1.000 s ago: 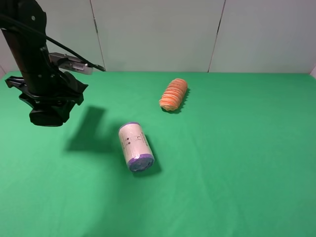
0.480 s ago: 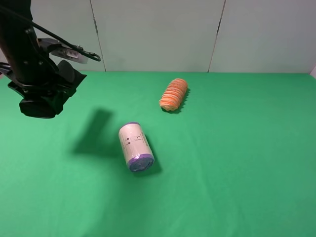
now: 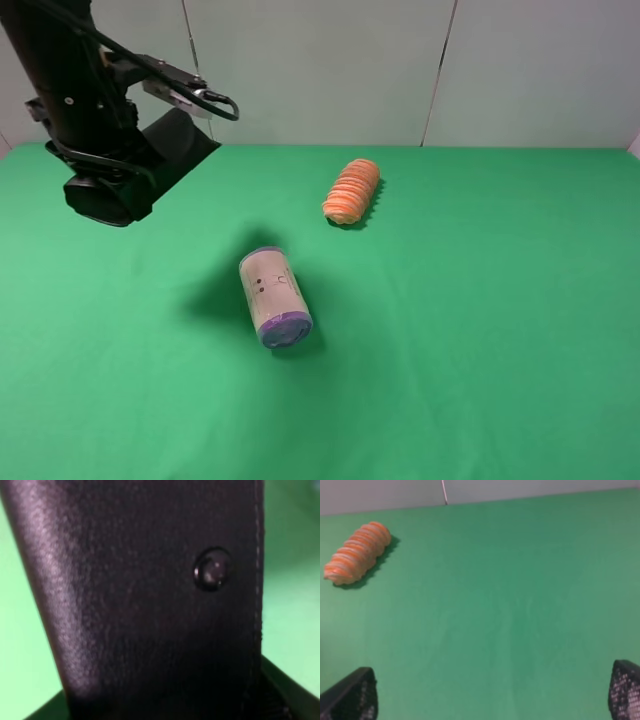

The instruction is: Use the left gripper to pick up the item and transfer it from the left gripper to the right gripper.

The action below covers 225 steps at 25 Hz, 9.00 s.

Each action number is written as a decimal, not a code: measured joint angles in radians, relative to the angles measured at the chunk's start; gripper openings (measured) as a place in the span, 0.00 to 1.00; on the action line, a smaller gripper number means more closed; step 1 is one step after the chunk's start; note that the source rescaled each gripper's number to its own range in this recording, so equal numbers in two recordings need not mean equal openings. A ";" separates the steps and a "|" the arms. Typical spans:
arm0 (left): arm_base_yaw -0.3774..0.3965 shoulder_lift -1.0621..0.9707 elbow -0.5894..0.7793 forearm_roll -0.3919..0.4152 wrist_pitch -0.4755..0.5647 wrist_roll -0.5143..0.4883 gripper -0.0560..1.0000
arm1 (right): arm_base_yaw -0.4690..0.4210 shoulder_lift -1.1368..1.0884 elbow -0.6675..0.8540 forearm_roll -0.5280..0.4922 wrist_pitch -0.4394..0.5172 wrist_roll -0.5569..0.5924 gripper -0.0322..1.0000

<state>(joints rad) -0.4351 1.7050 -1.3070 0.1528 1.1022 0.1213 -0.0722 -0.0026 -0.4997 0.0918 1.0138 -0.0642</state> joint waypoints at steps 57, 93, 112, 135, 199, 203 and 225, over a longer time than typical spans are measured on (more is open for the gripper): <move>-0.393 0.000 -0.077 -0.348 -0.133 0.859 0.10 | 0.184 1.010 -0.070 1.067 -0.194 -0.948 1.00; -0.442 0.025 -0.077 -0.455 -0.230 0.918 0.10 | 0.184 1.020 -0.070 1.175 -0.092 -1.040 1.00; -0.451 0.025 -0.077 -0.448 -0.253 0.937 0.06 | 0.186 1.020 -0.072 1.197 -0.069 -1.039 0.13; -0.451 0.013 -0.077 -0.458 -0.269 0.830 0.80 | 0.186 1.022 -0.071 1.171 -0.091 -1.040 0.06; -0.451 -1.491 0.741 0.000 0.010 -0.270 1.00 | 0.186 1.022 -0.071 1.156 -0.167 -1.040 0.04; -0.451 -1.565 0.783 -0.004 0.010 -0.297 1.00 | 0.186 1.022 -0.071 1.156 -0.195 -1.040 0.04; -0.434 -1.607 0.824 -0.020 -0.029 -0.313 1.00 | 0.186 1.022 -0.071 1.096 -0.247 -0.960 0.03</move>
<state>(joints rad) -0.8692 0.0985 -0.4834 0.1323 1.0729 -0.1917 0.1142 1.0192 -0.5711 1.1876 0.7666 -1.0244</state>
